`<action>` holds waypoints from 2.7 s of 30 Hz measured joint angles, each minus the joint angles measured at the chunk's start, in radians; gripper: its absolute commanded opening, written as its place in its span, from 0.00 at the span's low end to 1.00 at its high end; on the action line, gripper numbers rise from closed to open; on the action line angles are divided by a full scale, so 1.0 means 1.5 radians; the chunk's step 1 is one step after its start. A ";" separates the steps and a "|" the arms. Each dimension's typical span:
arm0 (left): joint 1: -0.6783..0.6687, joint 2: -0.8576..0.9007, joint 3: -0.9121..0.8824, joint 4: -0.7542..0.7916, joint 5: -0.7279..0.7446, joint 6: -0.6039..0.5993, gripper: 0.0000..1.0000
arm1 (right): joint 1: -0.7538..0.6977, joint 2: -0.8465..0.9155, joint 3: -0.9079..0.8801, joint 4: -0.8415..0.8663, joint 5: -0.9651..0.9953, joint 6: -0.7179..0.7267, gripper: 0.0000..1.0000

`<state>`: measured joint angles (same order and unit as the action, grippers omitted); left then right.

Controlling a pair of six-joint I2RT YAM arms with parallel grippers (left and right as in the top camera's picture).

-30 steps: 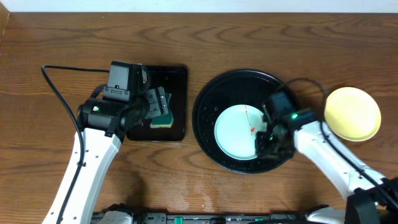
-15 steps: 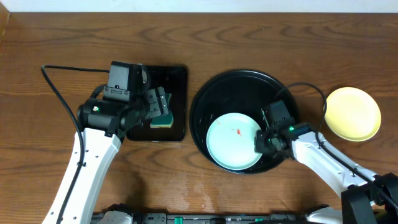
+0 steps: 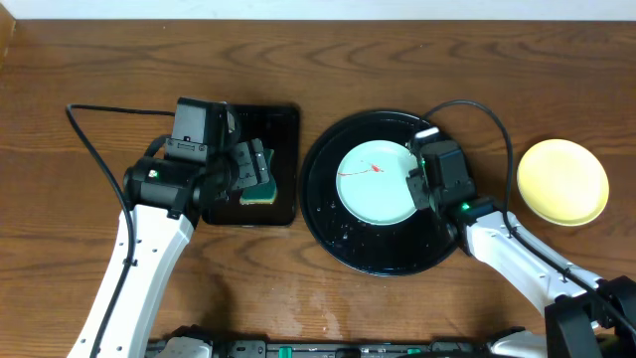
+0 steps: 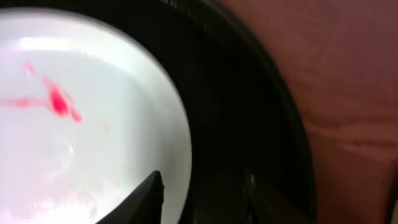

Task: Clean dirty plates on tray and stack at the side

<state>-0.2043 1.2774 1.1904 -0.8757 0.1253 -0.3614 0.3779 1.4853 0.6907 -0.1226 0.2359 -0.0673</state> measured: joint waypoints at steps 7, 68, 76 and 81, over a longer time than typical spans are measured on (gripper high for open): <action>0.000 0.000 0.000 0.000 0.000 0.000 0.84 | 0.000 -0.010 -0.001 -0.157 -0.104 0.063 0.53; 0.000 0.000 0.000 0.000 0.000 0.000 0.85 | -0.075 0.072 0.069 -0.241 -0.244 0.317 0.01; 0.000 0.000 0.000 0.000 0.000 0.000 0.85 | -0.080 0.014 0.077 -0.260 -0.199 0.212 0.01; 0.000 0.000 0.000 0.000 0.000 0.000 0.85 | -0.080 0.028 0.077 -0.255 -0.190 0.144 0.21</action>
<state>-0.2043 1.2774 1.1904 -0.8753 0.1253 -0.3614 0.2573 1.5280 0.8062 -0.5045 -0.0490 0.1486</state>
